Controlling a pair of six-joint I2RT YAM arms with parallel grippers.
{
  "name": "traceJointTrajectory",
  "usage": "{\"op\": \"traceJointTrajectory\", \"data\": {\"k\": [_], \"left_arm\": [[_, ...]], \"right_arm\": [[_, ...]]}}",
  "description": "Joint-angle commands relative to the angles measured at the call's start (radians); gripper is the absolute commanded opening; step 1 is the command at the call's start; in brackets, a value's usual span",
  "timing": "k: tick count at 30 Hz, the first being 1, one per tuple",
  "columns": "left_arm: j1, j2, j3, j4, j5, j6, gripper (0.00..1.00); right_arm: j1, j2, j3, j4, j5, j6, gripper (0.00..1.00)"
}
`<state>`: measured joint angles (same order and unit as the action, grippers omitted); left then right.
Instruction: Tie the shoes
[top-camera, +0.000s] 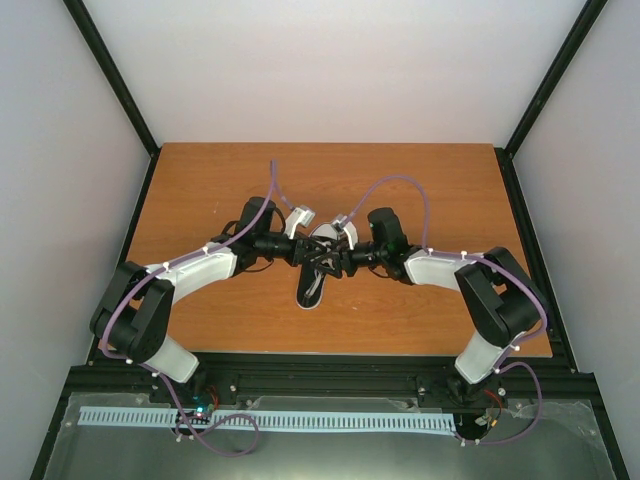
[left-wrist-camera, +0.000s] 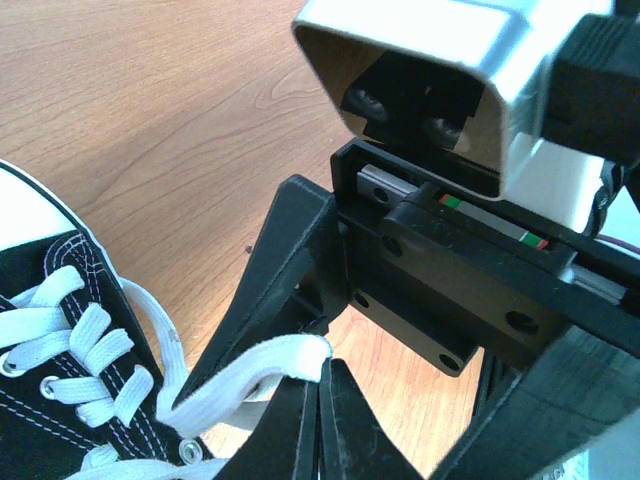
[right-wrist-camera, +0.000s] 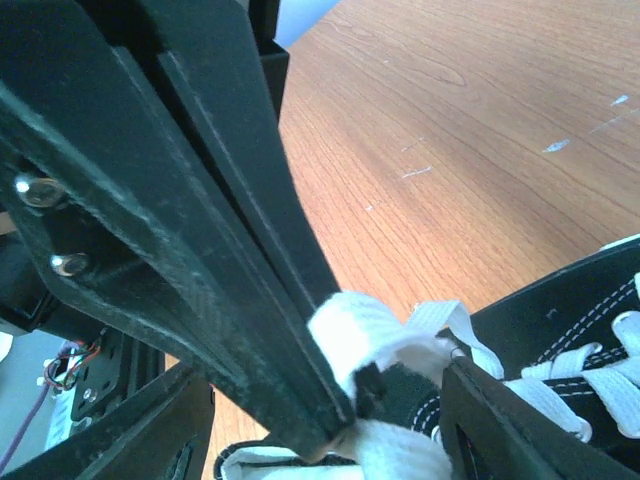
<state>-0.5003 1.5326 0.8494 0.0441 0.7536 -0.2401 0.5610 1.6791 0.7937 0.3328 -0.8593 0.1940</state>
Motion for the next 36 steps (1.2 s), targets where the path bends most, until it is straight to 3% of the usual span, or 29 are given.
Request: {"op": "traceJointTrajectory", "data": {"k": [1,12,24,29,36], "left_arm": [[0.005,-0.011,0.015,-0.004,0.008,-0.002,0.01],[0.008,-0.013,0.015,-0.001,0.012,-0.004,0.01],[0.008,-0.008,0.016,-0.001,0.015,-0.005,0.01],[0.009,-0.017,0.014,-0.008,-0.026,0.0,0.01],[0.011,-0.029,0.015,-0.019,-0.058,0.002,0.01]], "right_arm": [[0.007,0.031,-0.01,0.012,0.014,-0.033,0.61],[0.007,0.068,0.006,0.012,0.049,-0.035,0.47],[0.007,0.08,0.004,0.036,0.133,-0.022,0.21],[0.007,0.076,-0.007,0.043,0.15,-0.018,0.03],[0.007,0.013,-0.047,0.005,0.188,-0.038,0.05]]}}
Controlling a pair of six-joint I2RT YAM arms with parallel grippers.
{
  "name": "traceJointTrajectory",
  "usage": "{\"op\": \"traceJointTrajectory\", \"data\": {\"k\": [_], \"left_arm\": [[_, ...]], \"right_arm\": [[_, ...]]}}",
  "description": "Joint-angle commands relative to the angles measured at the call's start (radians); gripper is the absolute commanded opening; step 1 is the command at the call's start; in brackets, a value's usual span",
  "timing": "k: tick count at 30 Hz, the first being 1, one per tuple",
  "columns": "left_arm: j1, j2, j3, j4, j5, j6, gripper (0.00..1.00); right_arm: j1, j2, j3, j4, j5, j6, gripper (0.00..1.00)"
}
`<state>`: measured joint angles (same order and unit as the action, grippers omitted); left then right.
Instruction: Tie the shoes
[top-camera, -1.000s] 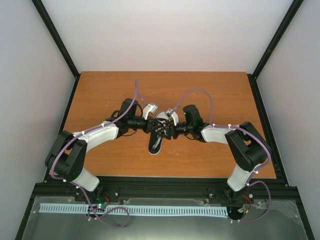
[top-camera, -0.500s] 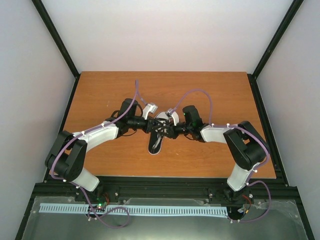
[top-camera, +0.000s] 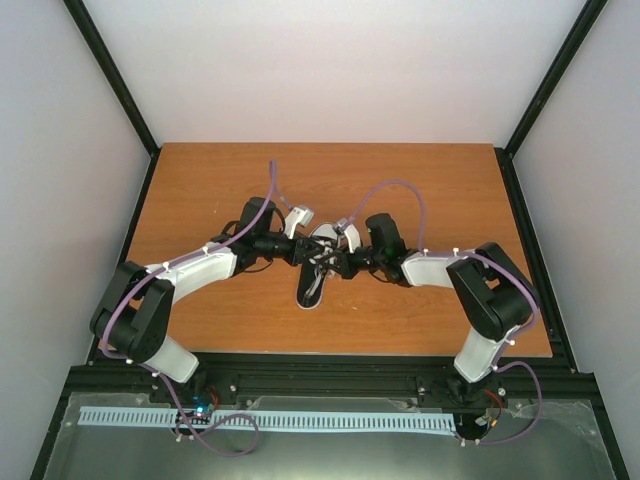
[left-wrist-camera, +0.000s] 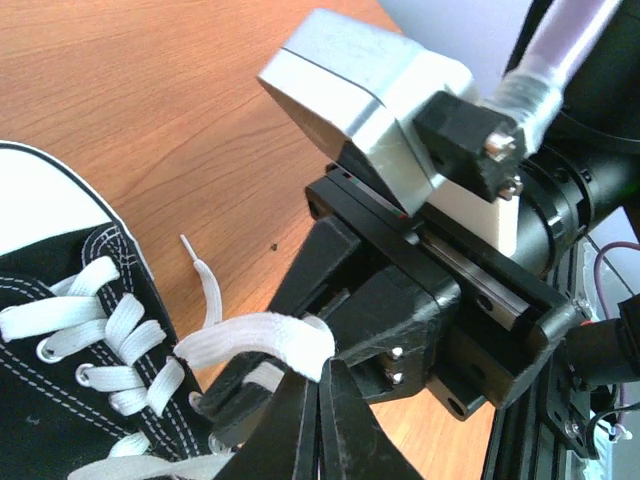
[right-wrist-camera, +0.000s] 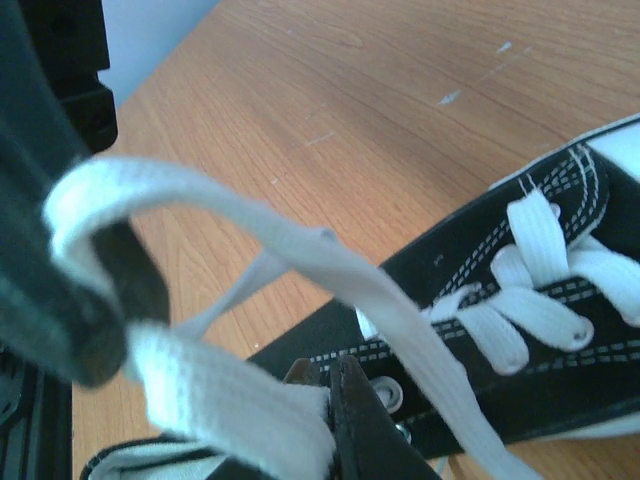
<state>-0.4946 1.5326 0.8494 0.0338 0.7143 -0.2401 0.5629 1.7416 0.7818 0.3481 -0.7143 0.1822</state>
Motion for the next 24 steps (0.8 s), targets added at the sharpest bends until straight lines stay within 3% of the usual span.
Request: {"op": "traceJointTrajectory", "data": {"k": [1,6,16,24], "left_arm": [[0.006,-0.027,0.017,-0.017,-0.031,0.003,0.01],[0.008,-0.023,0.019,-0.02,-0.028,0.0,0.01],[0.007,-0.008,0.022,-0.011,0.017,-0.002,0.01],[0.007,0.01,0.029,-0.009,0.025,-0.002,0.01]], "right_arm": [[0.006,-0.068,-0.048,-0.013,0.053,-0.028,0.05],[0.005,-0.113,-0.066,-0.04,0.104,-0.043,0.09],[0.006,-0.092,-0.013,-0.046,0.141,-0.064,0.46],[0.013,-0.038,0.043,-0.051,0.166,-0.087,0.52]]}}
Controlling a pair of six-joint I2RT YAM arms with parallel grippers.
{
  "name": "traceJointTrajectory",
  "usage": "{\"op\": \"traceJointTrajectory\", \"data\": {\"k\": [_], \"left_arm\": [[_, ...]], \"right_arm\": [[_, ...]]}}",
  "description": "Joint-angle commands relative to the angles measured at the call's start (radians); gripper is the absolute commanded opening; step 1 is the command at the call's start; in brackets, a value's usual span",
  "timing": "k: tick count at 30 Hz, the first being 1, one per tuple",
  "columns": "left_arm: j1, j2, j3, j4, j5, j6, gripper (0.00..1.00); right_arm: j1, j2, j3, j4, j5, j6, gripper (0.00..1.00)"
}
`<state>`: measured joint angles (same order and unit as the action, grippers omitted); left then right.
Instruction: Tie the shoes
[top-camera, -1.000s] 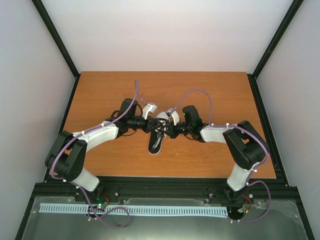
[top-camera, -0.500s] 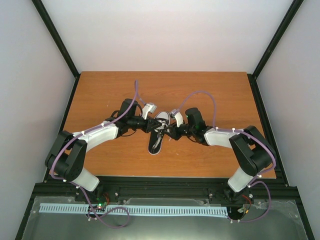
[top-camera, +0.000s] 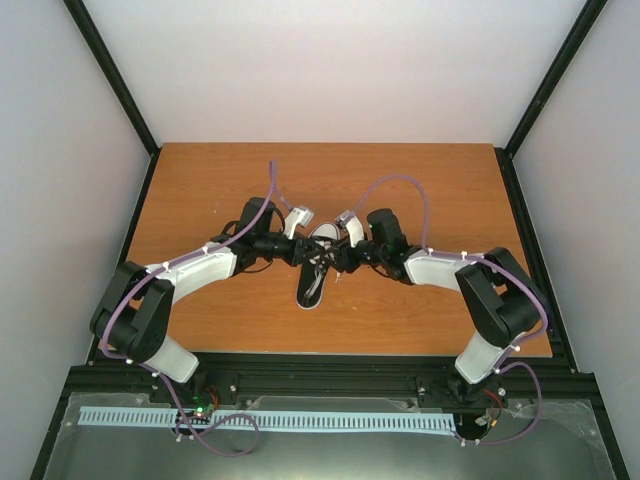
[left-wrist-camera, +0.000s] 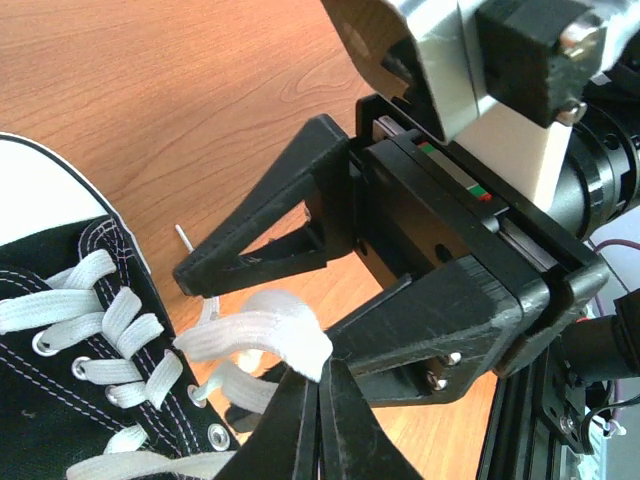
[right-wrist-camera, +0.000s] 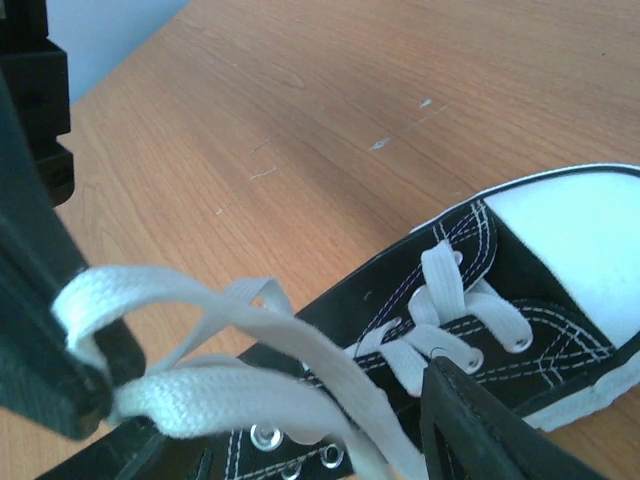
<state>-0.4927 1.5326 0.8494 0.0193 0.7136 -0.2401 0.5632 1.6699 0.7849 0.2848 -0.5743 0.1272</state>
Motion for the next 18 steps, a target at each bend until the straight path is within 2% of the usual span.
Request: {"op": "traceJointTrajectory", "data": {"k": [1,7,16,18], "left_arm": [[0.006,0.011,0.03,0.007,0.027,-0.002,0.01],[0.006,0.017,0.031,0.007,0.028,-0.002,0.01],[0.006,0.033,0.037,0.012,0.037,-0.003,0.01],[0.005,0.032,0.036,0.011,0.036,-0.004,0.01]], "right_arm": [[0.016,0.04,0.047,0.011,0.033,-0.036,0.52],[0.023,0.076,0.074,0.008,0.031,-0.041,0.45],[0.047,0.1,0.083,0.02,0.091,-0.04,0.44],[0.051,0.103,0.085,0.021,0.099,-0.038,0.39]]}}
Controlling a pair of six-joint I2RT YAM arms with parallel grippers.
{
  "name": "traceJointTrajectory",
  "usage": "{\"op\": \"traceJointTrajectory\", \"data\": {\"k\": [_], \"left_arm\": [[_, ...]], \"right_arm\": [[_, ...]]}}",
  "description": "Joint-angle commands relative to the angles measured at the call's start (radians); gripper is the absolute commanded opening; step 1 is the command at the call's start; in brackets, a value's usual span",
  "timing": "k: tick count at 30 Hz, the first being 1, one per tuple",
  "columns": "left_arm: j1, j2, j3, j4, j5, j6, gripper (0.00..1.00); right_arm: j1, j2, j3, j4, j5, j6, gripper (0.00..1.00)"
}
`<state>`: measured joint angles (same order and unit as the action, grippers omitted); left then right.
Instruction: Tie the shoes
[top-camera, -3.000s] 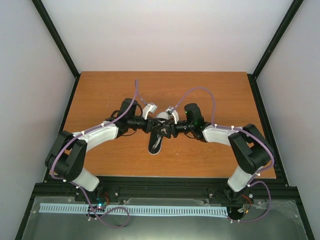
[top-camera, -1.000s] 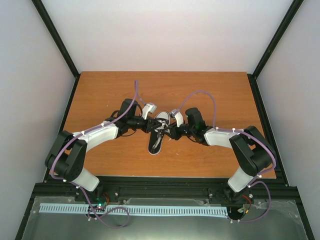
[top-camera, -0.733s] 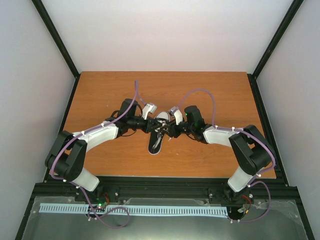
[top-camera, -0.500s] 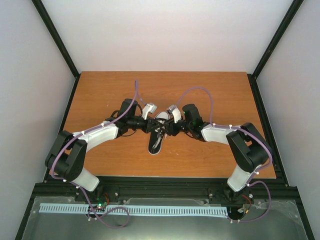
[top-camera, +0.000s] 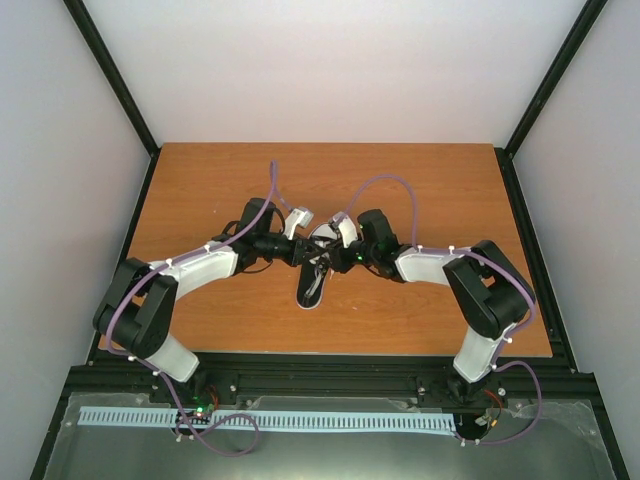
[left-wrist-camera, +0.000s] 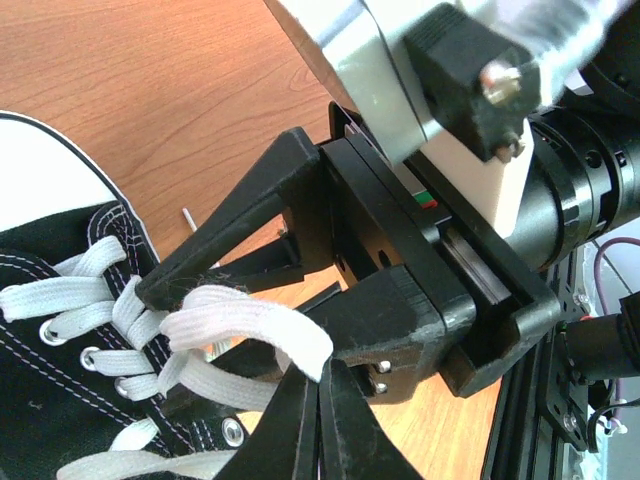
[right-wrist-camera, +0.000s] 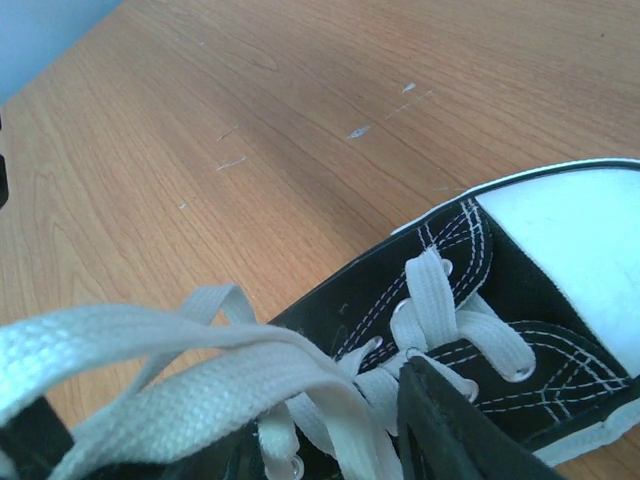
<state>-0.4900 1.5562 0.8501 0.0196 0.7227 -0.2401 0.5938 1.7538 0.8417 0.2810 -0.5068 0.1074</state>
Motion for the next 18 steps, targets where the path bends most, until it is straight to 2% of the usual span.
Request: {"op": "traceJointTrajectory", "data": {"k": [1,8,13,18], "left_arm": [[0.003,0.006,0.034,0.01,0.025,-0.004,0.01],[0.004,-0.01,0.027,0.01,-0.005,-0.004,0.01],[0.015,-0.03,0.027,-0.01,-0.095,0.004,0.01],[0.019,-0.045,0.021,-0.011,-0.121,0.008,0.01]], "right_arm": [[0.022,0.019,0.027,0.025,0.036,-0.016,0.33],[0.023,0.01,0.012,0.059,0.001,0.018,0.03],[0.023,-0.022,-0.01,0.064,-0.07,0.035,0.03],[0.023,-0.098,-0.067,0.033,0.014,0.043,0.03]]}}
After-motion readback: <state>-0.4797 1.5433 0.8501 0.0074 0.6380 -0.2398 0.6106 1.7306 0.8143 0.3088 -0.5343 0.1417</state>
